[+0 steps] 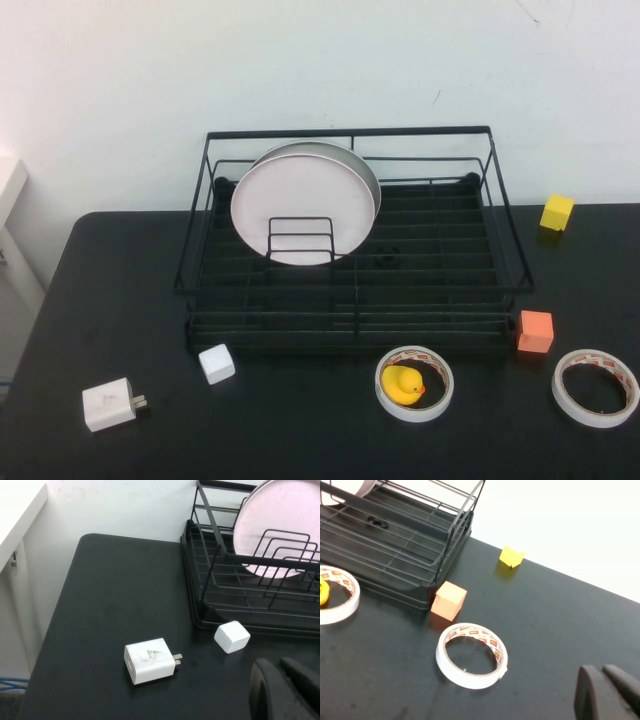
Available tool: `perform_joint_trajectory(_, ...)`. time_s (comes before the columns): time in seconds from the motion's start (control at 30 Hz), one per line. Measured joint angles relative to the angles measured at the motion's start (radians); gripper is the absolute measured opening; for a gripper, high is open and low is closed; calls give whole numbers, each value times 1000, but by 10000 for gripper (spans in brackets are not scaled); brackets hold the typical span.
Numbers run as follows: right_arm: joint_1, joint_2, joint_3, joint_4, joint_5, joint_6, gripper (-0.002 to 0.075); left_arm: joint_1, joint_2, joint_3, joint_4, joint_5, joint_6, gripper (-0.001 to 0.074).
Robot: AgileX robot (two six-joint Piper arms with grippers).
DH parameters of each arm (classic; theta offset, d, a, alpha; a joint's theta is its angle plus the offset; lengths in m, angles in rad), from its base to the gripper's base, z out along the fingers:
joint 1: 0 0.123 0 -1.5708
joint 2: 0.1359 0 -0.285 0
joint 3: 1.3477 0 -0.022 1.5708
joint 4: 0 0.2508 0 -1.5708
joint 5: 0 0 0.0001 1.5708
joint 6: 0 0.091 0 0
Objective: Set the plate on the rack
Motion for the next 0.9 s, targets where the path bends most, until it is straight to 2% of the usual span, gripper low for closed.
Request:
perform_joint_trajectory(0.57, 0, 0, 0, 2, 2, 21, -2, 0, 0, 0, 0, 0, 0, -1)
perform_joint_trajectory(0.7, -1, 0, 0, -74, 0, 181, -2, 0, 0, 0, 0, 0, 0, -1)
perform_joint_trajectory(0.83, -7, 0, -1, -186, -2, 446, -2, 0, 0, 0, 0, 0, 0, -1)
perform_joint_trajectory(0.9, -7, 0, -1, -239, -4, 518, -2, 0, 0, 0, 0, 0, 0, -1)
